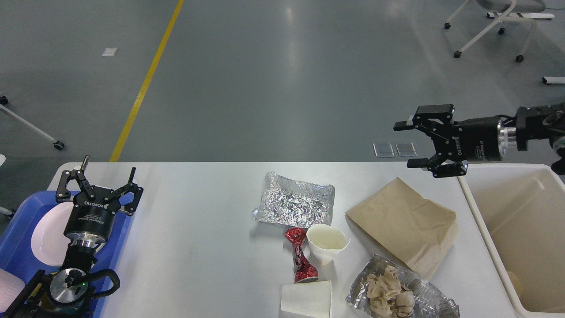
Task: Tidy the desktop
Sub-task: 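Lower the right gripper onto the brown paper bag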
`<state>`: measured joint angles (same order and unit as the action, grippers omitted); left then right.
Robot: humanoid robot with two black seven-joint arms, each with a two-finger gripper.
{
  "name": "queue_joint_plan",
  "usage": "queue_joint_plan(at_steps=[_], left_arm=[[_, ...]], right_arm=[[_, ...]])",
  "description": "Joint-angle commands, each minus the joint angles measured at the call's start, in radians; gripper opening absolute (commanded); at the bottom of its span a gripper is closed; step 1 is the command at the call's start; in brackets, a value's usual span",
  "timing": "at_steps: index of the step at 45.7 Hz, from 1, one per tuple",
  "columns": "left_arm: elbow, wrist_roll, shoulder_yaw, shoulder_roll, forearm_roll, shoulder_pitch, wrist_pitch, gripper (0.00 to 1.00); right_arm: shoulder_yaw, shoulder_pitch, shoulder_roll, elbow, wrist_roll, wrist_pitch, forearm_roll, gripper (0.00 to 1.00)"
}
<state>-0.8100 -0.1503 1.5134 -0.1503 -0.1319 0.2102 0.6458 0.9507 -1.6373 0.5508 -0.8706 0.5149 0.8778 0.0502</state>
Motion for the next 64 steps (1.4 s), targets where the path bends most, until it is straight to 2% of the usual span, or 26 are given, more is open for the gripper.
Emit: queue_joint_plan(at_steps=[1, 3, 5, 14, 15, 19, 20, 25, 28, 64], left_arm=[[0.0, 0.0, 0.001, 0.0, 0.0, 0.0, 0.0, 0.96], [0.0, 0.0, 0.001, 0.0, 0.0, 0.0, 0.0, 0.96], [0.0, 0.0, -0.001, 0.0, 0.0, 0.0, 0.0, 0.96], [0.0, 0.0, 0.001, 0.0, 0.0, 0.0, 0.0, 0.96], [0.0, 0.0, 0.001, 0.0, 0.0, -0.002, 0.0, 0.96], [0.0, 0.0, 0.001, 0.0, 0.0, -0.002, 0.0, 0.96], [0.0, 0.0, 0.001, 0.0, 0.0, 0.0, 0.0, 0.96], [0.0, 0.0, 0.001, 0.0, 0.0, 0.0, 0.0, 0.96], [0.0, 0.0, 0.001, 0.0, 0.0, 0.0, 0.0, 0.96], [0.0, 0.002, -0.001, 0.0, 0.0, 0.0, 0.0, 0.96]], right_arm=[[0.167, -0.151, -0.12, -0.092, -0.013, 0.001, -0.015, 1.0], [0.213, -0.212, -0.163, -0.151, -0.032, -0.008, -0.016, 1.0], [0.252, -0.278, -0.201, -0.204, -0.084, -0.013, -0.02, 1.0], [0.27, -0.525, -0.259, -0.47, -0.452, -0.075, -0.027, 1.0], [0.269, -0.573, -0.291, -0.523, -0.52, -0.098, -0.03, 1.0], [0.266, -0.686, -0.336, -0.661, -0.642, -0.137, -0.033, 1.0], [0.264, -0.708, -0.338, -0.683, -0.654, -0.146, -0.033, 1.0], [0.263, -0.815, -0.342, -0.795, -0.694, -0.174, -0.043, 1.0], [0.261, -0.866, -0.344, -0.837, -0.699, -0.18, -0.059, 1.0], [0.276, -0.829, -0.302, -0.837, -0.699, -0.201, -0.122, 1.0]])
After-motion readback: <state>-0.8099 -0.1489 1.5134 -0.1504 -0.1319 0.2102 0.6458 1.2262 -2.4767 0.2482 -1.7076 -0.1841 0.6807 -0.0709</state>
